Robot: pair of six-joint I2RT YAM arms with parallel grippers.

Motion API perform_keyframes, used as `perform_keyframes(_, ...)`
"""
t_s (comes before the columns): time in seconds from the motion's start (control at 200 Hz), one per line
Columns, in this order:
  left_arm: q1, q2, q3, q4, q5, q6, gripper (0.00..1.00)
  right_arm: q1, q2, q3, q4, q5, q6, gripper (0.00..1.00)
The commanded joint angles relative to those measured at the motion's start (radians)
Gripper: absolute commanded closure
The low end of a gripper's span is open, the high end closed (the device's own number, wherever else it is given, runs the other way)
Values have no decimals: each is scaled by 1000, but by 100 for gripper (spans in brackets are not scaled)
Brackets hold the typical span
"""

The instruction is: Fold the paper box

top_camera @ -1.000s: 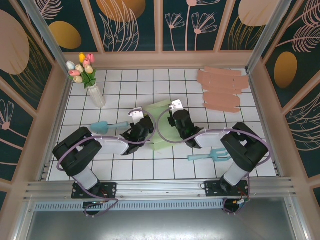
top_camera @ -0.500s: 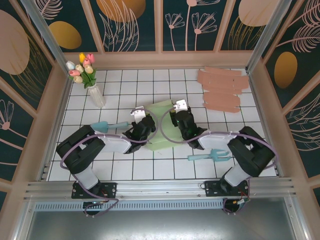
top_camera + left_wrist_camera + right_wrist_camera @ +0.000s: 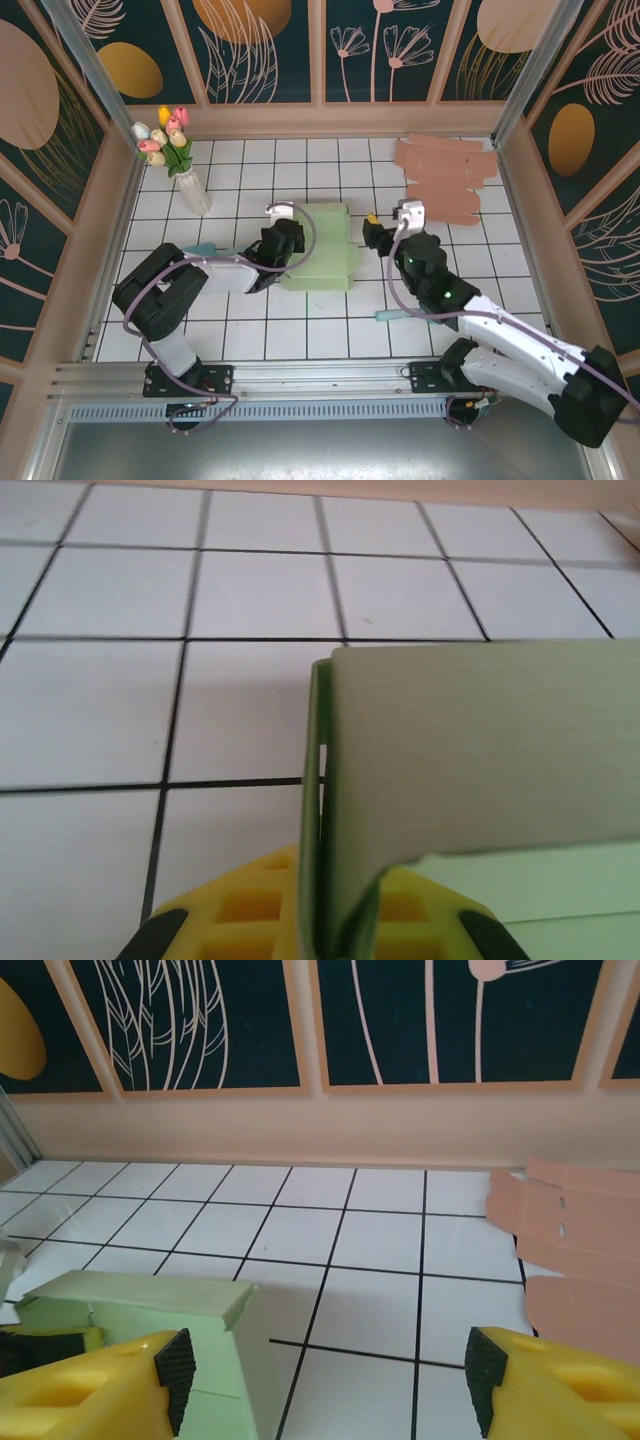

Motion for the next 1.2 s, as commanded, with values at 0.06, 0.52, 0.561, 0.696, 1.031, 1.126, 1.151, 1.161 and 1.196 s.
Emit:
perform_keyframes(0.06, -4, -87, 127, -222, 142, 274, 100, -20, -115, -137, 20, -20, 44, 25)
perform_keyframes(0.52, -5, 163, 646, -1114, 227, 511, 100, -70, -481, -257, -16, -37, 142, 23)
perform_keyframes(0.561, -5, 190, 680, -1164, 220, 528, 100, -74, -511, -264, -17, -36, 146, 23)
perform_keyframes(0.696, -4, 264, 765, -1260, 149, 586, 100, -95, -566, -279, -27, -23, 153, 23)
perform_keyframes(1.031, -18, 440, 953, -1369, 83, 626, 100, -166, -558, -285, -35, -70, 178, 22)
perform_keyframes(1.126, -23, 446, 989, -1364, 90, 619, 91, -184, -558, -291, -37, -75, 179, 22)
perform_keyframes(1.151, -25, 449, 1002, -1364, 89, 614, 85, -187, -558, -292, -37, -75, 179, 22)
perform_keyframes(1.161, -27, 449, 1006, -1364, 85, 612, 82, -187, -557, -292, -37, -76, 179, 22)
perform_keyframes(1.196, -28, 452, 1028, -1366, 68, 603, 78, -194, -557, -294, -38, -78, 179, 22)
